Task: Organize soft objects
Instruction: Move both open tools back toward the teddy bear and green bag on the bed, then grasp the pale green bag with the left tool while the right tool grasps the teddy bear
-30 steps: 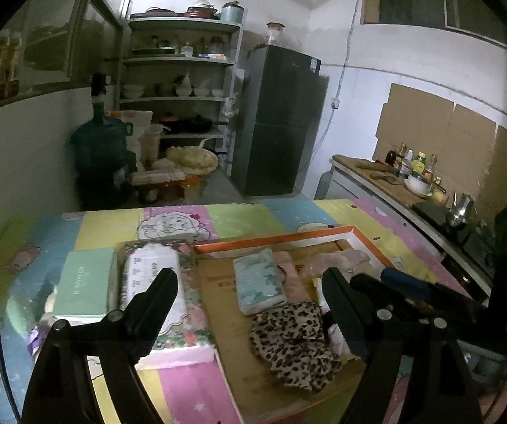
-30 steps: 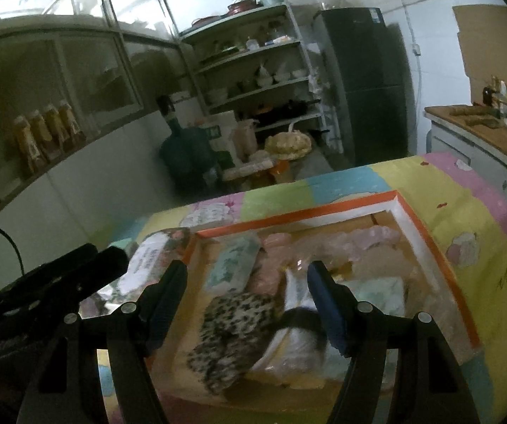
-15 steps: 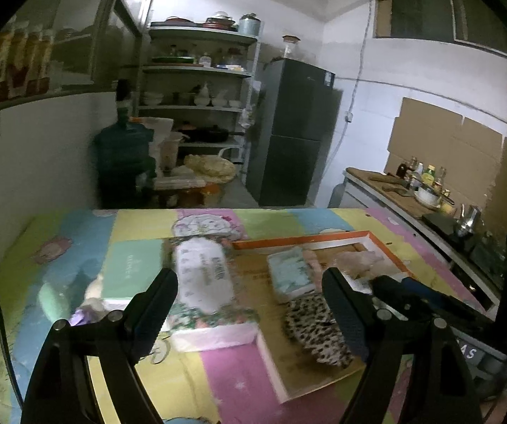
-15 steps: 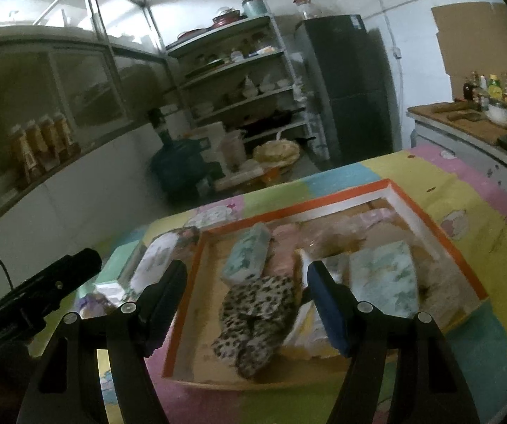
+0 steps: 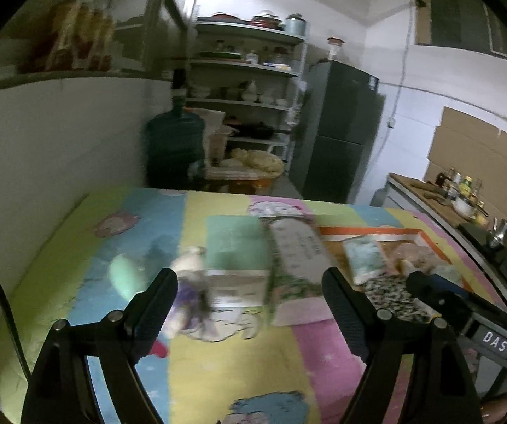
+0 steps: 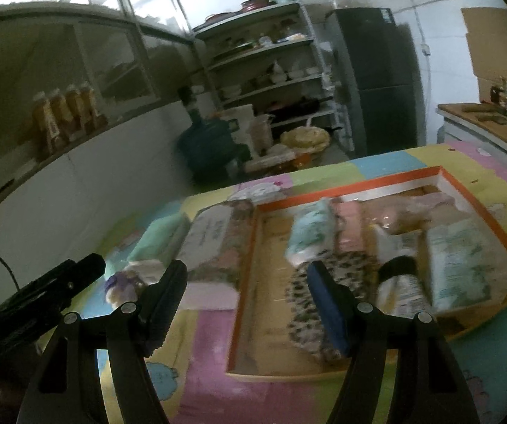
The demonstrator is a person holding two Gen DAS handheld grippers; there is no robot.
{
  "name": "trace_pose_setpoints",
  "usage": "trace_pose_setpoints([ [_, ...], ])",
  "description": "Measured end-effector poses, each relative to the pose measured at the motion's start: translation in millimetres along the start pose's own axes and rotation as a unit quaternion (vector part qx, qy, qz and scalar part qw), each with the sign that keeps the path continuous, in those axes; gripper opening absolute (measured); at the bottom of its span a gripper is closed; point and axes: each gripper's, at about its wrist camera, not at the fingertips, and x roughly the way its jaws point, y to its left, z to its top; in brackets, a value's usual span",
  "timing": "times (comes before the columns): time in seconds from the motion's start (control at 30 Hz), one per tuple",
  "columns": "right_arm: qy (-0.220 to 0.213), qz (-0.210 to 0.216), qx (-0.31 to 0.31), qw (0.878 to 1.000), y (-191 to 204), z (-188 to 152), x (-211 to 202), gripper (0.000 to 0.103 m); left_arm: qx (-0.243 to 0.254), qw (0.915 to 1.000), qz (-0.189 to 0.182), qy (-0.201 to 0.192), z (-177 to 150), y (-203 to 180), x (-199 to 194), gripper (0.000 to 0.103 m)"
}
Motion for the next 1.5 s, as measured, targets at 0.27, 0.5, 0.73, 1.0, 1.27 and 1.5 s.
trace_pose_setpoints([
  [0.27, 0.014, 0.018, -0.028, 0.999, 35.3, -4.9, 13.1, 0.072, -0.035, 0.9984, 0.044, -0.007, -6.9, 52.2, -8.0, 0.083],
  [0.5, 0.03, 0.042, -0.052, 0.997, 66.1, -10.7, 27.6, 0.072, -0.052, 0.9959, 0.072, -0.012, -12.3, 87.2, -13.7, 0.083],
  [0.73, 0.063, 0.085, -0.077, 0.991, 103.8, -20.1, 53.1, 0.072, -0.071, 0.9934, 0.089, -0.008, -17.1, 114.5, -12.2, 0.083],
  [1.0, 0.106, 0.124, -0.063, 0.985, 133.3, -33.5, 91.2, 0.072, -0.084, 0.9923, 0.091, -0.003, -23.9, 141.3, -10.2, 0.083],
  [1.27, 0.13, 0.115, -0.035, 0.984, 151.1, -38.8, 127.7, 0.072, -0.089, 0.9923, 0.086, -0.001, -27.9, 155.3, -9.0, 0.083],
  [1.5, 0.131, 0.104, -0.008, 0.986, 158.9, -31.3, 149.6, 0.072, -0.098, 0.9921, 0.078, 0.005, -29.3, 168.3, -1.9, 0.083],
])
